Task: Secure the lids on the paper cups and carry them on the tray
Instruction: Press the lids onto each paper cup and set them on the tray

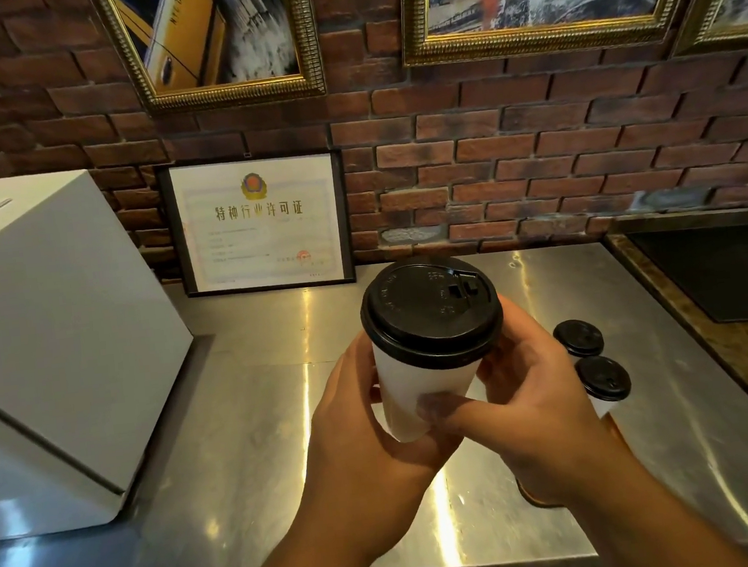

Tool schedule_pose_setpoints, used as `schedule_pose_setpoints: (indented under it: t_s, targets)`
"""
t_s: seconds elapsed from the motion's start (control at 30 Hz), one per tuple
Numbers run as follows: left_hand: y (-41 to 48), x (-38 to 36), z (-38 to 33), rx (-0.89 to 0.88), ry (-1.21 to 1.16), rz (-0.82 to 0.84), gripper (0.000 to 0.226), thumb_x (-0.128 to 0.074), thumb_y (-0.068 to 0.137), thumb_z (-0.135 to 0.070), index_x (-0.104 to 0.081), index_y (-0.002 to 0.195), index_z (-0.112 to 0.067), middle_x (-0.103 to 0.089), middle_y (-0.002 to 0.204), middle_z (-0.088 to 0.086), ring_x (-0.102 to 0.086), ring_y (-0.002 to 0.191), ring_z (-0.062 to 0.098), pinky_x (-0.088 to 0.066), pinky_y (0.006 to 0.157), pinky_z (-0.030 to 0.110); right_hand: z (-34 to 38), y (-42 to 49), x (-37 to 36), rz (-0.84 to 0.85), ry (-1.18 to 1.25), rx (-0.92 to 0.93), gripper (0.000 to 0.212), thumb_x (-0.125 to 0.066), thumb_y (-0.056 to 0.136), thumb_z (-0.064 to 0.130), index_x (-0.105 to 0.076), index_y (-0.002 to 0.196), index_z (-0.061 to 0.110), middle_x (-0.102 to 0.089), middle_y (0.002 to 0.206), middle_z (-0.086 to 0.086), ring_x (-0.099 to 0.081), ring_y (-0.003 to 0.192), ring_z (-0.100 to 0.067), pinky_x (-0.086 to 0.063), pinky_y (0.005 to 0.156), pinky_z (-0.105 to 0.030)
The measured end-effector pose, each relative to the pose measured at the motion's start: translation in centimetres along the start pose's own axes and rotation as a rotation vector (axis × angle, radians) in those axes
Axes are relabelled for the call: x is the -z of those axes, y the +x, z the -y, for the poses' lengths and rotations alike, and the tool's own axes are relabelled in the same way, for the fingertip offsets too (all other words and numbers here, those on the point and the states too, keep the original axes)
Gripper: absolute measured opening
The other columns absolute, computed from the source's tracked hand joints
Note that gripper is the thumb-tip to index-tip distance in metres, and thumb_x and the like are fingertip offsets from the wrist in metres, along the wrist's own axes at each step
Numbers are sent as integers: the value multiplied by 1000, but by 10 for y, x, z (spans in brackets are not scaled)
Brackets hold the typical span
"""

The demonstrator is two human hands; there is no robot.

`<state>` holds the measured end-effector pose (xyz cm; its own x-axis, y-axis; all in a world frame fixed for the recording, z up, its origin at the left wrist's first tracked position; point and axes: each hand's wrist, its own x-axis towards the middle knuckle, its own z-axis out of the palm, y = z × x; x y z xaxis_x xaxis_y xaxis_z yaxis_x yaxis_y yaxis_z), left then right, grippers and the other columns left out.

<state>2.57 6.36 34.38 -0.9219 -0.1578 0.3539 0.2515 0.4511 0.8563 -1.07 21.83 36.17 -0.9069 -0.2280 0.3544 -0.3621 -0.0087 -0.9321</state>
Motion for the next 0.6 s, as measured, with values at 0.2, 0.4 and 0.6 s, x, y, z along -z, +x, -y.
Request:
schedule_pose_setpoints:
  t_s: [0.2,0.4,0.6]
  targets:
    - [-2,-4,3,-6,-72,21,86,-75,56,-88,-34,131,-81,-53,128,-49,-52,123,-18,-41,77,-6,1,-2,0,-64,54,-18,85,-96,56,4,-66,123,49,-74,124,16,-69,118,-2,-60,83,-16]
    - [-2,-4,11,4,-33,28,88,-83,57,-75,-32,129,-83,-54,127,-49,-53,122,-14,-43,77,-4,6,-1,2,14,51,-9,87,-93,62,5,-63,126,55,-71,129,17,-65,125,-5,-58,88,-16]
    - [-3,-2,6,-28,-38,16,85,-79,59,-76,-32,130,-82,-54,126,-49,-53,121,-17,-40,73,-7,8,0,2,-21,77,-14,85,-93,53,19,-64,128,47,-73,128,14,-67,122,-5,-60,86,-19]
